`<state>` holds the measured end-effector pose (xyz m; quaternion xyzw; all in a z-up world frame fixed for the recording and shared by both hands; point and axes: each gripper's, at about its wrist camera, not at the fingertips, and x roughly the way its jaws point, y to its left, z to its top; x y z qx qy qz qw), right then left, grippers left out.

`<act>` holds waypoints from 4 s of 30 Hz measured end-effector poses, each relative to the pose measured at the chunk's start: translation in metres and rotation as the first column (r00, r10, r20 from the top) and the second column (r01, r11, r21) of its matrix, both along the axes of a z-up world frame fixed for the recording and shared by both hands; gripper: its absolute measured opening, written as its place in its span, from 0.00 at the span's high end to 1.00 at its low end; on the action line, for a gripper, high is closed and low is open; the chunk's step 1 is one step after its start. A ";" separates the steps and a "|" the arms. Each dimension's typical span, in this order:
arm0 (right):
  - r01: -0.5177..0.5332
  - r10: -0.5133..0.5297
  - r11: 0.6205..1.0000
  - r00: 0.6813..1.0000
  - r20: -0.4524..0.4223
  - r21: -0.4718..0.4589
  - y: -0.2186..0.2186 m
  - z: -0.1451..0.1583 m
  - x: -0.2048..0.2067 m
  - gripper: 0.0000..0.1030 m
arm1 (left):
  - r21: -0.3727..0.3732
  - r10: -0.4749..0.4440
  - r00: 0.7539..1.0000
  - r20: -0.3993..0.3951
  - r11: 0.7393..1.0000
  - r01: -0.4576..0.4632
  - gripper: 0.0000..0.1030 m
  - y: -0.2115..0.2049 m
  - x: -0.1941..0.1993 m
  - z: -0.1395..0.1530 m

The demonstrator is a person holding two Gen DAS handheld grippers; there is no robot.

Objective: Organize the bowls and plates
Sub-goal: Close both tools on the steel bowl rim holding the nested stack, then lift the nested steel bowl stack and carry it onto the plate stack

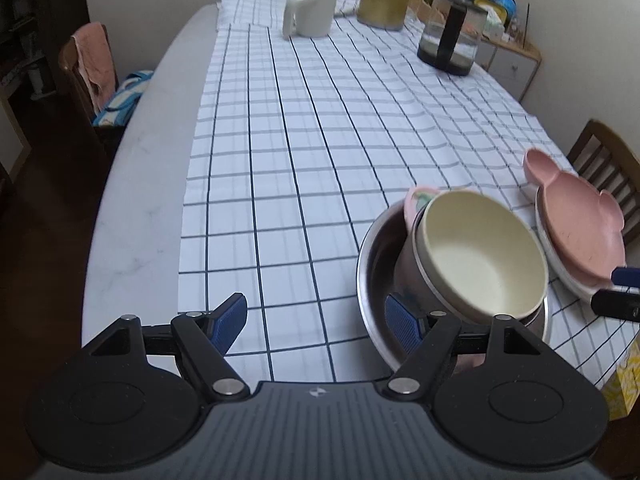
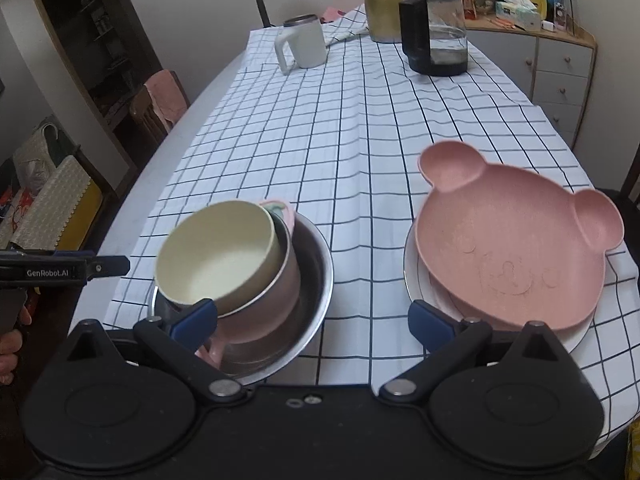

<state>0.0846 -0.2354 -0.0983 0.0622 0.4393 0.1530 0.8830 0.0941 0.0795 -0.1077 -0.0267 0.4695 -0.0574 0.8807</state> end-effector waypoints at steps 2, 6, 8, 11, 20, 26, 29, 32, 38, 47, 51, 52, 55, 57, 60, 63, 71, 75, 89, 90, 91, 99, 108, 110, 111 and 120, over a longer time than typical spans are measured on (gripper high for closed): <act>0.013 -0.013 1.000 1.000 -0.005 -0.008 0.001 -0.008 0.002 0.01 | -0.004 -0.008 1.000 -0.016 1.000 0.008 0.26 0.001 0.004 -0.008; 0.023 -0.025 0.999 0.999 -0.034 -0.041 0.005 -0.023 0.006 0.05 | -0.014 -0.016 0.999 -0.032 1.000 0.016 0.26 0.001 0.011 -0.018; 0.028 -0.031 0.998 0.998 -0.048 -0.058 0.006 -0.030 0.007 0.09 | -0.016 -0.014 0.999 -0.040 1.000 0.014 0.26 0.000 0.016 -0.021; 0.031 -0.035 0.998 0.997 -0.070 -0.059 0.009 -0.037 0.011 0.14 | -0.018 -0.012 0.999 -0.050 1.000 0.012 0.26 -0.003 0.022 -0.026; 0.043 -0.046 0.999 0.986 -0.159 -0.022 0.013 -0.054 0.028 0.52 | -0.017 -0.010 0.996 -0.088 1.000 0.009 0.33 -0.011 0.031 -0.034; 0.045 -0.046 0.999 0.985 -0.165 -0.013 0.016 -0.055 0.041 0.68 | -0.060 -0.014 0.993 -0.121 0.998 0.007 0.55 -0.015 0.036 -0.034; 0.042 -0.044 0.999 0.985 -0.165 -0.014 0.017 -0.055 0.047 0.75 | -0.083 -0.007 0.989 -0.145 0.997 -0.006 0.62 -0.018 0.036 -0.036; 0.041 -0.043 0.999 0.983 -0.176 -0.015 0.019 -0.056 0.052 0.79 | -0.101 0.001 0.987 -0.160 0.995 -0.017 0.69 -0.019 0.035 -0.038; 0.031 -0.034 0.999 0.984 -0.177 -0.024 0.024 -0.056 0.053 0.87 | -0.126 0.010 0.986 -0.167 0.991 -0.032 0.88 -0.023 0.033 -0.035; 0.056 -0.060 0.998 0.982 -0.178 -0.029 0.025 -0.055 0.052 0.88 | -0.083 0.036 0.987 -0.158 0.995 -0.049 0.88 -0.034 0.033 -0.033; 0.061 -0.066 0.998 0.982 -0.175 -0.033 0.025 -0.053 0.049 0.88 | -0.077 0.032 0.988 -0.154 0.996 -0.044 0.88 -0.037 0.031 -0.031; 0.063 -0.067 0.997 0.982 -0.175 -0.033 0.025 -0.052 0.049 0.88 | -0.075 0.030 0.988 -0.150 0.996 -0.041 0.88 -0.035 0.029 -0.029; 0.063 -0.067 0.998 0.983 -0.170 -0.028 0.024 -0.049 0.047 0.88 | -0.065 0.020 0.992 -0.126 0.997 -0.028 0.88 -0.037 0.026 -0.023; 0.061 -0.065 0.998 0.986 -0.156 -0.030 0.023 -0.046 0.045 0.88 | -0.064 0.019 0.993 -0.118 0.998 -0.026 0.88 -0.038 0.024 -0.020; 0.059 -0.063 0.998 0.987 -0.145 -0.029 0.023 -0.042 0.042 0.88 | -0.057 0.013 0.995 -0.097 0.998 -0.019 0.88 -0.039 0.020 -0.014; 0.061 -0.064 0.998 0.990 -0.129 -0.024 0.021 -0.036 0.037 0.88 | -0.059 -0.003 0.997 -0.075 0.998 -0.001 0.88 -0.041 0.016 -0.003; 0.095 -0.096 0.995 0.993 -0.072 -0.014 0.002 0.000 0.023 0.88 | -0.053 -0.062 0.998 -0.012 0.997 0.061 0.88 -0.066 0.011 0.039; 0.132 -0.132 0.991 0.990 -0.055 -0.010 -0.016 0.019 0.019 0.88 | -0.049 -0.102 0.995 0.023 0.994 0.103 0.88 -0.090 0.015 0.059; 0.277 -0.277 0.960 0.961 0.020 -0.027 -0.114 0.056 0.018 0.88 | -0.041 -0.244 0.966 0.081 0.968 0.248 0.88 -0.207 0.052 0.089; 0.285 -0.285 0.958 0.958 0.023 -0.028 -0.121 0.056 0.019 0.88 | -0.039 -0.256 0.963 0.084 0.965 0.260 0.88 -0.216 0.056 0.088; 0.292 -0.291 0.956 0.956 0.024 -0.032 -0.129 0.057 0.020 0.88 | -0.037 -0.264 0.961 0.086 0.963 0.268 0.88 -0.224 0.059 0.088; 0.331 -0.331 0.942 0.943 0.005 -0.052 -0.178 0.048 0.036 0.87 | -0.040 -0.299 0.952 0.068 0.953 0.302 0.88 -0.271 0.084 0.071; 0.323 -0.324 0.944 0.946 -0.005 -0.067 -0.199 0.024 0.058 0.87 | -0.014 -0.295 0.954 0.058 0.955 0.297 0.88 -0.290 0.103 0.049; 0.316 -0.317 0.946 0.948 -0.003 -0.071 -0.200 0.019 0.061 0.87 | -0.013 -0.290 0.956 0.049 0.957 0.291 0.88 -0.291 0.106 0.043; 0.315 -0.316 0.946 0.949 -0.006 -0.072 -0.200 0.016 0.063 0.87 | -0.011 -0.287 0.957 0.044 0.958 0.288 0.88 -0.292 0.107 0.040; 0.298 -0.302 0.951 0.952 -0.038 -0.086 -0.196 -0.006 0.070 0.86 | 0.018 -0.288 0.957 0.033 0.958 0.287 0.87 -0.293 0.107 0.019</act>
